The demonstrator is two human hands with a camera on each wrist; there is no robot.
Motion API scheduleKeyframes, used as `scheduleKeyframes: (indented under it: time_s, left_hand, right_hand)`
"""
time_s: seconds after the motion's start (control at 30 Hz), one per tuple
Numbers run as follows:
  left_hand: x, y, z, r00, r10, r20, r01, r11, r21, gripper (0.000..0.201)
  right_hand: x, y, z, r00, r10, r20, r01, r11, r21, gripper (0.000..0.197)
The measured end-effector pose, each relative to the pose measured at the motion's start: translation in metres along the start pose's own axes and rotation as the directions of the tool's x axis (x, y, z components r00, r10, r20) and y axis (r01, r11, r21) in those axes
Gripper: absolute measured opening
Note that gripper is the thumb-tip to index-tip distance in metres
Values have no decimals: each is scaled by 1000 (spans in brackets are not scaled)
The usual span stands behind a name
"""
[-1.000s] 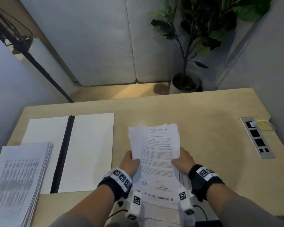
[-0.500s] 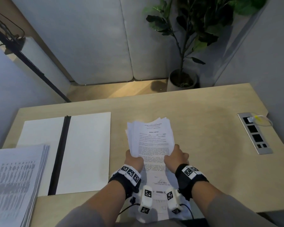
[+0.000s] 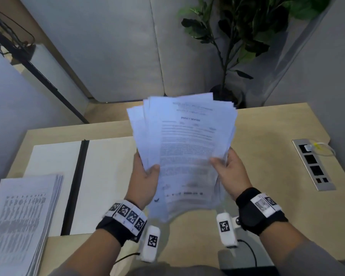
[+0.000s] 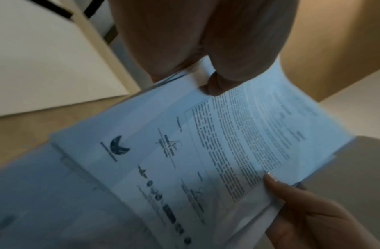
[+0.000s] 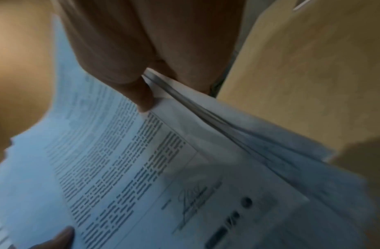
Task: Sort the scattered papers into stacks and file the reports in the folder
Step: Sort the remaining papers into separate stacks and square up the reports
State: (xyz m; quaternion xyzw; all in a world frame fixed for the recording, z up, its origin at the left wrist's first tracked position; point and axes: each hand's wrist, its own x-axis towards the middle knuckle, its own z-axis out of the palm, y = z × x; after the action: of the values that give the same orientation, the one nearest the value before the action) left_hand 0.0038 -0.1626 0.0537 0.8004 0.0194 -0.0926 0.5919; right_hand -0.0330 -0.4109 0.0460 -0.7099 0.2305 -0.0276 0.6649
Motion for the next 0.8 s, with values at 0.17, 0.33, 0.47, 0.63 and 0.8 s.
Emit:
scheduleKeyframes:
  time_s: [0.17,0.33,0.47,0.63,0.8]
  left_hand:
    - [-1,21,-16,976,162,-147,-166,986,-12,59]
    - [-11,3,-13,989,41,-144,-50,997,-54,63]
    - [-8,3,-15,985,62,-161,-67,997,-27,53]
    - [2,22,-12,970,148,-195,-146,989,26,60]
    - [5,25,-8,970,156,-188,-162,987,-19,66]
  right_hand:
    - [-22,-32,2,981,-190,36,185,977,110,29]
    - [-24,-6,5,986,-156,52,154,987,50,35]
    - [-23,-3,8,985,-165,54,164,986,28,41]
    - [-22,-21,18,963,-265,50,265,964,1,52]
    - [-16,-27,22,962,-268,47,265,963,51,42]
